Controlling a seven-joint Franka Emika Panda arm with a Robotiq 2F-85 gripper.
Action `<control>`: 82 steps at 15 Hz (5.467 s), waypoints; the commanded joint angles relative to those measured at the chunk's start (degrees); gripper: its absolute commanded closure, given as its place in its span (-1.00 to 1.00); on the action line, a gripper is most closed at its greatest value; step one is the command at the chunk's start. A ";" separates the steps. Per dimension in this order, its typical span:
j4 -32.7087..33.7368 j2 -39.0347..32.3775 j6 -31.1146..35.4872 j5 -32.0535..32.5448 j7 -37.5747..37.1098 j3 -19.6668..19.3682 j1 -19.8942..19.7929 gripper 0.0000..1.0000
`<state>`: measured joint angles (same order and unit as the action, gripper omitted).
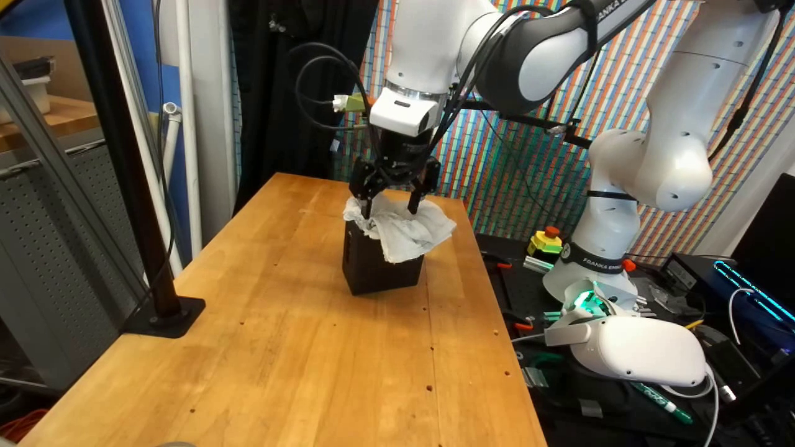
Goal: Place the white towel inside the black basket
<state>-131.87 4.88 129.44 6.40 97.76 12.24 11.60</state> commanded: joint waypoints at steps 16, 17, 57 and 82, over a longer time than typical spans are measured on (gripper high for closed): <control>-1.94 2.64 -1.56 4.35 -4.72 -1.70 1.14 0.83; -1.87 2.00 -1.40 4.34 -4.59 -1.99 0.98 0.84; 1.43 4.59 -8.18 11.59 -19.25 4.55 5.29 0.83; 2.37 -2.21 -6.16 21.79 -23.76 7.56 8.27 0.83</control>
<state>-129.38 0.07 125.41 25.63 75.88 19.66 19.77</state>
